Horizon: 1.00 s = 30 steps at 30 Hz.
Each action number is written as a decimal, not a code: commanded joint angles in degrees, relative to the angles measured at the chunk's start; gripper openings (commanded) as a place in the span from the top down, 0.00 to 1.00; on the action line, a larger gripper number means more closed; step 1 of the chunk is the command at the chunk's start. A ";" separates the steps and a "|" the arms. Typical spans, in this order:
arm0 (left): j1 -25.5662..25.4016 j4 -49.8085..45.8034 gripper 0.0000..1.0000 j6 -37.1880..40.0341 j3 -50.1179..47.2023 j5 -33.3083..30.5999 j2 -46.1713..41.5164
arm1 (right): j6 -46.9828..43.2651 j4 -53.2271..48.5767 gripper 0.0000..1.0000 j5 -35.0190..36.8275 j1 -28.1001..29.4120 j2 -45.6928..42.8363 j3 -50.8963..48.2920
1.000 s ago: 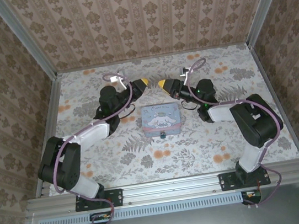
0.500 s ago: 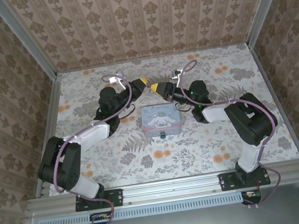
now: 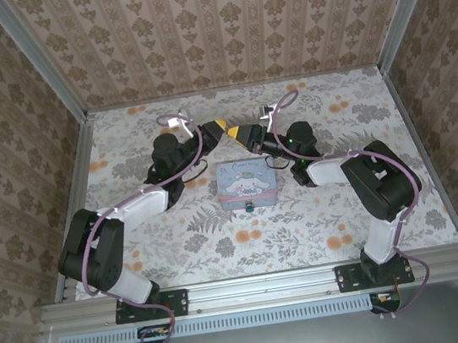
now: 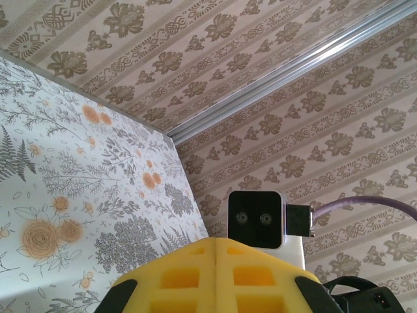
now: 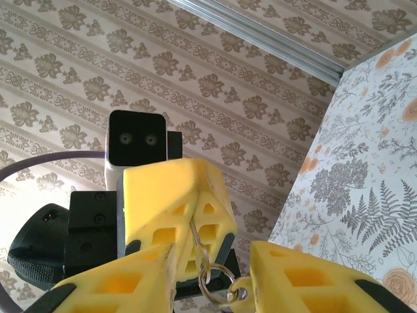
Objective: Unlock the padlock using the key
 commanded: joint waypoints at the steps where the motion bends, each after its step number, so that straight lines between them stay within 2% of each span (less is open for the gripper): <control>1: -0.20 2.89 1.00 0.03 -0.91 -0.64 -1.10 | 0.32 2.77 0.66 -0.13 0.41 1.04 1.56; 30: -0.20 2.60 1.00 0.87 -1.44 -1.74 -1.79 | 0.58 3.07 0.69 -0.36 1.84 1.94 0.68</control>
